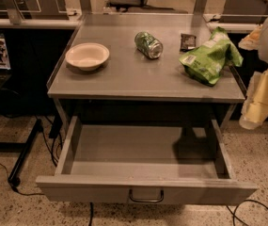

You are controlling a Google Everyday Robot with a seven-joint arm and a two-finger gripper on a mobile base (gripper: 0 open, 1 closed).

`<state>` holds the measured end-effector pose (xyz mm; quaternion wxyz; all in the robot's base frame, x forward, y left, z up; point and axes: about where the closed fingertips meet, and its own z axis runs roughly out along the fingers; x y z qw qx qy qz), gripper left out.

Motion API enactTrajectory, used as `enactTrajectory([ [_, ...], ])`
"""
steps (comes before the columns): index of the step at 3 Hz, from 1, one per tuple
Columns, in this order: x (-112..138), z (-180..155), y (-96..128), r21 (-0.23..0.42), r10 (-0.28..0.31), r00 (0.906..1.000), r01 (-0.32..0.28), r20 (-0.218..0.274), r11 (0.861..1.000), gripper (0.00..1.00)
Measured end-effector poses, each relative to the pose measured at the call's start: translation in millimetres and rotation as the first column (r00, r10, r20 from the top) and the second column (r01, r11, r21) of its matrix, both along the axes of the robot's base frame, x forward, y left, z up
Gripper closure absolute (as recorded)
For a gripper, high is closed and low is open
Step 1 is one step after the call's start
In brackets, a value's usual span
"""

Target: Place green can into top drawer

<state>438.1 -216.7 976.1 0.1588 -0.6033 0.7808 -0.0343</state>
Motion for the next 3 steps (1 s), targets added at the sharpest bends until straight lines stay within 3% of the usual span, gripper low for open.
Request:
enactTrajectory([
  [1, 0.0, 0.0, 0.0, 0.0, 0.0, 1.0, 0.0, 0.0, 1.0, 0.0],
  [2, 6.5, 4.6, -0.6, 0.008, -0.04, 0.999, 0.04, 0.02, 0.999, 0.0],
  [3, 24.8, 13.8, -2.9, 0.06, -0.166, 0.9844, 0.162, 0.059, 0.985, 0.0],
])
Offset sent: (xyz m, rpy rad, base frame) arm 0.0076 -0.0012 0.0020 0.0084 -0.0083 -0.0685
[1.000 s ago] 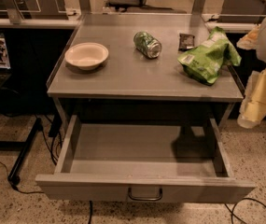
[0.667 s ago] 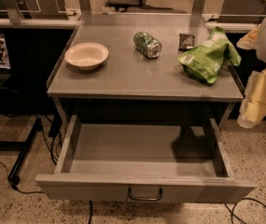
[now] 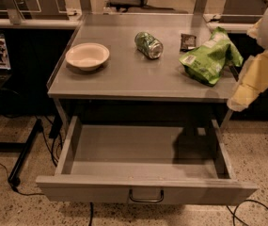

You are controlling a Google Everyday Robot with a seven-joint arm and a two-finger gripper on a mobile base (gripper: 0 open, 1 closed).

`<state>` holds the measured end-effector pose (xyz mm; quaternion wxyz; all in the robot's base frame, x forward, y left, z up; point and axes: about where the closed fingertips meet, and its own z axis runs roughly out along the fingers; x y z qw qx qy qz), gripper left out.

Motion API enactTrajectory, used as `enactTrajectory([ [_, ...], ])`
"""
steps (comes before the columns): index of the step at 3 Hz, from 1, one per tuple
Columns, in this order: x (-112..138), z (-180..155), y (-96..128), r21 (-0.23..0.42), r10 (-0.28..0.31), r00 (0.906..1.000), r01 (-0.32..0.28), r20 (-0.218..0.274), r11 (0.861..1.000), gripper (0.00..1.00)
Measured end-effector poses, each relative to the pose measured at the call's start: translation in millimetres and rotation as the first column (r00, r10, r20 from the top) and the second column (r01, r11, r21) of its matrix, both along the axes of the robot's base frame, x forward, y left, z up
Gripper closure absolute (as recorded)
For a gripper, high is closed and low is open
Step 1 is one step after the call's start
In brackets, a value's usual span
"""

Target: Place green can into top drawer

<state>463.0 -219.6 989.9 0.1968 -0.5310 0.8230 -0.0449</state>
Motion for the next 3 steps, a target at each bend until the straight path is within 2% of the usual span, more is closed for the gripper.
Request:
enactTrajectory([
  [1, 23.6, 9.0, 0.7, 0.071, -0.129, 0.9915, 0.127, 0.018, 0.989, 0.0],
  [2, 48.2, 6.0, 9.1, 0.124, -0.156, 0.9874, 0.158, -0.028, 0.98, 0.0],
  [3, 55.5, 5.6, 11.1, 0.138, -0.159, 0.9865, 0.163, -0.04, 0.977, 0.0],
])
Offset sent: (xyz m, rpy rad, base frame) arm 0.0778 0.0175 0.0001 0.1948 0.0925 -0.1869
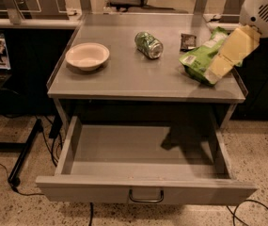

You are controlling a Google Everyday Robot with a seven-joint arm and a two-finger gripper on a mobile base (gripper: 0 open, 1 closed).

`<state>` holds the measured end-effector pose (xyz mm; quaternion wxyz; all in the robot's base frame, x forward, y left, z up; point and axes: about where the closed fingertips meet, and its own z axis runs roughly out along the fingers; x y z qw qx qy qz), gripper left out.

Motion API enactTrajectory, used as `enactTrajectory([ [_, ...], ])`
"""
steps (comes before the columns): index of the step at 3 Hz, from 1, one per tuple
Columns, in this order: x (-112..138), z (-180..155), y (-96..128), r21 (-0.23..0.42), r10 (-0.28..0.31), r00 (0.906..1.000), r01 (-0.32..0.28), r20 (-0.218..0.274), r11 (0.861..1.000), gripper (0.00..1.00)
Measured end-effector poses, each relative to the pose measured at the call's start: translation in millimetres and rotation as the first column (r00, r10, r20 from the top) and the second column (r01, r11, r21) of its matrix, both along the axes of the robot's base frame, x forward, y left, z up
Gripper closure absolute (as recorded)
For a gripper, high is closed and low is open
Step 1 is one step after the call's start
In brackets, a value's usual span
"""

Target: Place green can into top drawer

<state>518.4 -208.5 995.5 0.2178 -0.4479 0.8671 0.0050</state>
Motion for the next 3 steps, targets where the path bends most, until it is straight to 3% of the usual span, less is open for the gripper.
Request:
enactTrajectory([
  [1, -5.2, -11.6, -7.1, 0.102, -0.115, 0.9933, 0.114, 0.003, 0.988, 0.0],
  [2, 19.6, -9.7, -4.6, 0.216, -0.212, 0.9742, 0.191, 0.077, 0.957, 0.0],
  [3, 62.3, 3.8, 12.5, 0.299, -0.242, 0.957, 0.186, 0.161, 0.936, 0.0],
])
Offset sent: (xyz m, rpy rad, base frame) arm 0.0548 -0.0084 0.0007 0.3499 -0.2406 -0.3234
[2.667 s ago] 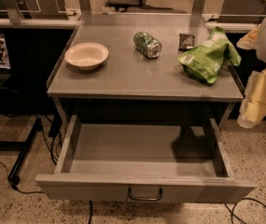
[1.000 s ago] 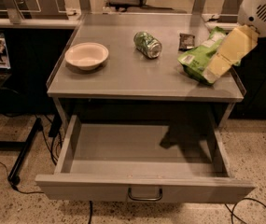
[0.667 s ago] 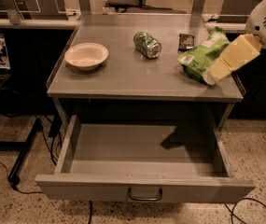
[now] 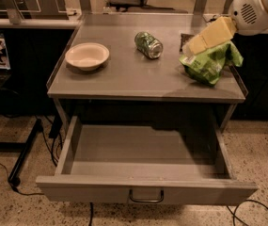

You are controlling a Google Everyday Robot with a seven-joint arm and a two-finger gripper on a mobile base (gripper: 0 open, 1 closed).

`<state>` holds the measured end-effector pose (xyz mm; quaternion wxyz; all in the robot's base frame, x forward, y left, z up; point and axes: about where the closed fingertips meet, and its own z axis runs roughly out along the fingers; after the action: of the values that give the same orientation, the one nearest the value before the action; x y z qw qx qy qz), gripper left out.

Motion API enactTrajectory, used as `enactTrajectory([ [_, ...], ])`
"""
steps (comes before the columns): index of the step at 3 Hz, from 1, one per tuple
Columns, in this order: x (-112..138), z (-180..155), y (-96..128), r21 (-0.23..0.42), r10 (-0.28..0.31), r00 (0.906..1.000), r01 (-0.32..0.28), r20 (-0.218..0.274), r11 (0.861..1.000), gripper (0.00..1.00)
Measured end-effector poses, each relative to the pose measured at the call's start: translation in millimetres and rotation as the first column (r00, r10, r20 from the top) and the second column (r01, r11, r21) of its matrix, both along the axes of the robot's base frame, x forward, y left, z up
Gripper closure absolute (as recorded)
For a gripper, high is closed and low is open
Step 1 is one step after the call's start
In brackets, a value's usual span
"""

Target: Place green can into top drawer

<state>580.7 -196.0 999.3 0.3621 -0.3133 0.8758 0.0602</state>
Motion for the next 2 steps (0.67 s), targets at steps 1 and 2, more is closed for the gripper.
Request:
enactTrajectory([
  [1, 49.6, 16.7, 24.2, 0.032, 0.001, 0.9966, -0.003, 0.083, 0.999, 0.0],
  [2, 76.7, 20.5, 40.7, 0.033, 0.01, 0.9953, -0.013, 0.096, 0.999, 0.0],
])
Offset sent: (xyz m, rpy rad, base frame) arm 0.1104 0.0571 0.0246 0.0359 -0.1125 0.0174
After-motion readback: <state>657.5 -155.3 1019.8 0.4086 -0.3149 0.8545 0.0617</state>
